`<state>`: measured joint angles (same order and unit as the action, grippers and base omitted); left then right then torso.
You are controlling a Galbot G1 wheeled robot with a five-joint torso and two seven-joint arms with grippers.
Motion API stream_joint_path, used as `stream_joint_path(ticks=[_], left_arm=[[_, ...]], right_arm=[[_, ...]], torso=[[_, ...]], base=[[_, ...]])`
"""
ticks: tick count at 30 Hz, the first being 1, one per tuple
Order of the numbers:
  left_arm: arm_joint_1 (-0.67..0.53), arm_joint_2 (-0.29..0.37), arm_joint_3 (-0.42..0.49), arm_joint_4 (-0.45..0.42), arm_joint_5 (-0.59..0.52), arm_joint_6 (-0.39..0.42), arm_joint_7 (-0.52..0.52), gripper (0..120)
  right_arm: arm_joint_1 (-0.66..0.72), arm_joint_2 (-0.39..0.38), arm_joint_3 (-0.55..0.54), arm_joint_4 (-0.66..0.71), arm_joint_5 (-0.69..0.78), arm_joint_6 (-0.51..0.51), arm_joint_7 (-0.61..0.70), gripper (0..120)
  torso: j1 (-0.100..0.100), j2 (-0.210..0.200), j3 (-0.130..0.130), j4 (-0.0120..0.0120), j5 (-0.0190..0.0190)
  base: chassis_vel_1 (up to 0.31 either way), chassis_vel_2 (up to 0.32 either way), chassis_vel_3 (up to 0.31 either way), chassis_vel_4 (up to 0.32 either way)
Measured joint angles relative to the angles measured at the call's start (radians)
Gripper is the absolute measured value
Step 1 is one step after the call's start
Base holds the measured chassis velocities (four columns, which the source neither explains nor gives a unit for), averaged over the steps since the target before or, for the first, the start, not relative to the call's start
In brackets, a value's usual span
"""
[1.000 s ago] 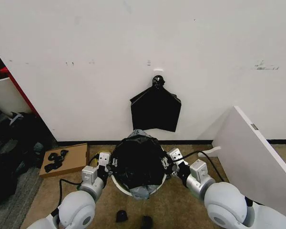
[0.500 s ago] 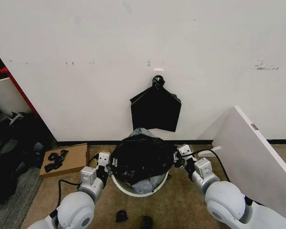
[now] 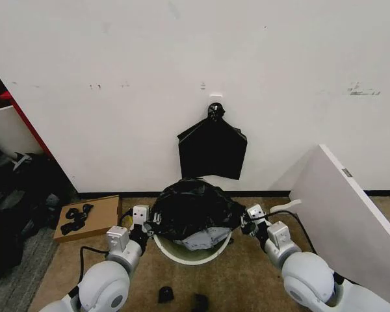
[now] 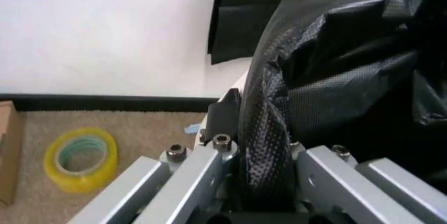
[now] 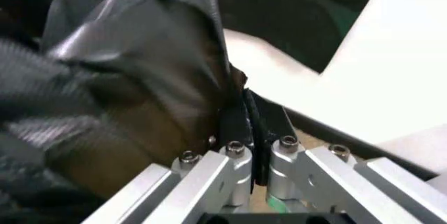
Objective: Place the garbage bag over the trash bin.
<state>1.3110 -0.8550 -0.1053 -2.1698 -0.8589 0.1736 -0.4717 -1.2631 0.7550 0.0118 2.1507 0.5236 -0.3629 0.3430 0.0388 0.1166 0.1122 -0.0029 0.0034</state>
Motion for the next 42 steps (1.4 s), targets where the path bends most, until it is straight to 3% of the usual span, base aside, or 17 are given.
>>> stream_joint_path(ticks=[5, 6, 8, 12, 19, 23, 30, 36, 41, 42], left_arm=[[-0.003, -0.005, -0.002, -0.002, -0.01, 0.007, -0.017, 1], [-0.003, -0.008, -0.003, -0.002, -0.009, 0.01, -0.024, 1], [-0.003, -0.008, -0.003, -0.001, -0.009, 0.01, -0.025, 1], [-0.004, -0.014, -0.003, 0.018, -0.006, 0.016, -0.041, 1], [-0.02, -0.032, 0.005, 0.052, -0.008, 0.007, -0.072, 1], [-0.044, -0.056, 0.026, 0.081, -0.025, -0.02, -0.103, 1], [-0.103, -0.092, 0.07, 0.117, -0.076, -0.051, -0.122, 1], [-0.118, -0.095, 0.079, 0.127, -0.083, -0.052, -0.122, 1], [-0.123, -0.092, 0.077, 0.134, -0.09, -0.052, -0.12, 1], [-0.126, -0.091, 0.077, 0.135, -0.093, -0.052, -0.119, 1]], right_arm=[[-0.033, 0.012, 0.021, 0.021, 0.002, 0.047, 0.006, 0], [-0.041, 0.016, 0.037, 0.031, 0.005, 0.069, 0.006, 7], [-0.043, 0.017, 0.042, 0.035, 0.006, 0.076, 0.006, 8], [-0.069, 0.023, 0.101, 0.075, 0.023, 0.107, 0.017, 28], [-0.106, 0.023, 0.168, 0.151, 0.085, 0.073, 0.068, 51], [-0.118, 0.015, 0.184, 0.231, 0.254, -0.018, 0.133, 65], [-0.064, 0.031, 0.157, 0.285, 0.702, -0.167, 0.285, 93], [-0.046, 0.071, 0.147, 0.252, 0.79, -0.173, 0.301, 100], [-0.032, 0.104, 0.133, 0.24, 0.806, -0.164, 0.289, 100], [-0.026, 0.112, 0.123, 0.236, 0.802, -0.165, 0.287, 94]], torso=[[0.0, 0.0, 0.0, 0.0003, 0.0001], [0.0, 0.0, 0.0, 0.0002, 0.0], [0.0, 0.0, 0.0, 0.0002, 0.0001], [0.0, 0.0, 0.0, 0.0004, 0.0002], [0.0, 0.0, 0.0, 0.0002, 0.0002], [0.0, 0.0, 0.0, 0.0002, 0.0], [0.0, 0.0, 0.0, 0.0003, 0.0002], [0.0, 0.0, 0.0, 0.0001, 0.0002], [0.0, 0.0, 0.0, 0.0003, 0.0], [0.0, 0.0, 0.0, 0.0002, 0.0]], base=[[0.0, 0.0, 0.0, 0.0], [0.0, 0.0, 0.0, 0.0], [0.0, 0.0, 0.0, 0.0], [0.0, 0.0, 0.0, 0.0], [0.0, 0.0, 0.0, 0.0], [0.0, 0.0, 0.0, 0.0], [0.0, 0.0, 0.0, 0.0], [0.0, 0.0, 0.0, 0.0], [0.0, 0.0, 0.0, 0.0], [0.0, 0.0, 0.0, 0.0]])
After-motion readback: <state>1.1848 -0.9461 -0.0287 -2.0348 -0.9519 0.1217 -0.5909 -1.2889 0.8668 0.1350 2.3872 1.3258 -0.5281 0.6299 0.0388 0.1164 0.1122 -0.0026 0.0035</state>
